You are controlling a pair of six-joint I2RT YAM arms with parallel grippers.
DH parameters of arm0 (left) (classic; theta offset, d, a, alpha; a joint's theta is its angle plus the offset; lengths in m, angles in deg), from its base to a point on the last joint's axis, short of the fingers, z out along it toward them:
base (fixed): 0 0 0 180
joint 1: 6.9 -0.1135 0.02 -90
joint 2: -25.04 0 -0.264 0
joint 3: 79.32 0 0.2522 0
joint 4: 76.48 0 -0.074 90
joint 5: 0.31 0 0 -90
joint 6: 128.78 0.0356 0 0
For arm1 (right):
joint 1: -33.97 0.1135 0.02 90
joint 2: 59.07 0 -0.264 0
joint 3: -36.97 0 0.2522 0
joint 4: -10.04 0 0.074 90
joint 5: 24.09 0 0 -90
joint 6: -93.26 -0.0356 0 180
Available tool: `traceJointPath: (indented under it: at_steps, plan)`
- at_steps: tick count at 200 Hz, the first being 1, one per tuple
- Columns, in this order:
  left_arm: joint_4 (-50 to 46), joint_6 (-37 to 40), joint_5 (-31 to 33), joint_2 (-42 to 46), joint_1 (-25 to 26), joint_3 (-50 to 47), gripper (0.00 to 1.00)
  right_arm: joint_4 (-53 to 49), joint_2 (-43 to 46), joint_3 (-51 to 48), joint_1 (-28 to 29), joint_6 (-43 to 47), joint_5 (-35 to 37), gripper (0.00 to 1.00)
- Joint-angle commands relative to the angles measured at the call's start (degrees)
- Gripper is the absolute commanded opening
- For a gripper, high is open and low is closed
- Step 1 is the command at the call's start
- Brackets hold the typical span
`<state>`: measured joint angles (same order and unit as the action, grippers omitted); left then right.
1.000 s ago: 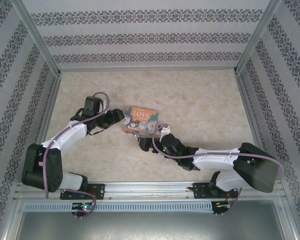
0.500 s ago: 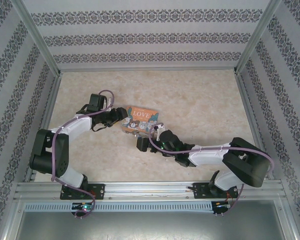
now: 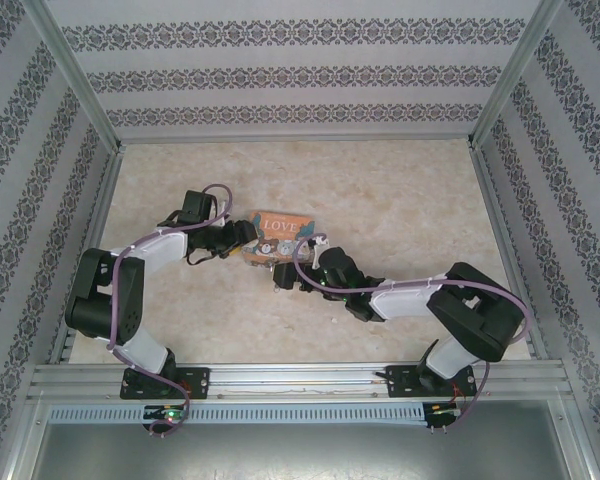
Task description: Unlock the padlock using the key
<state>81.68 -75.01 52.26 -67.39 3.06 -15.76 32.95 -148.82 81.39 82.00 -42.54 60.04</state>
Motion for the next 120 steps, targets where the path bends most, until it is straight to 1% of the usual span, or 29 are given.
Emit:
traceJointPath:
  at_steps: [1,59,97,120]
  plan:
    - [-0.86,0.07,-0.90,-0.39,-0.26,-1.58,0.59,1.92,-1.02,1.94,-2.13,2.58,-2.75,0.98]
    - [-1.15,-3.02,0.38,0.01,1.89,-1.42,0.58,1.14,-4.22,5.82,-8.84,5.86,-8.88,0.99]
    - [2.25,-7.20,-0.01,-1.82,3.52,-0.26,0.58,0.62,-6.62,8.94,-12.44,7.29,-12.91,0.98]
    - [2.54,-8.43,0.85,-2.42,4.21,0.79,0.58,-0.18,-7.01,9.77,-14.03,7.87,-14.45,0.98]
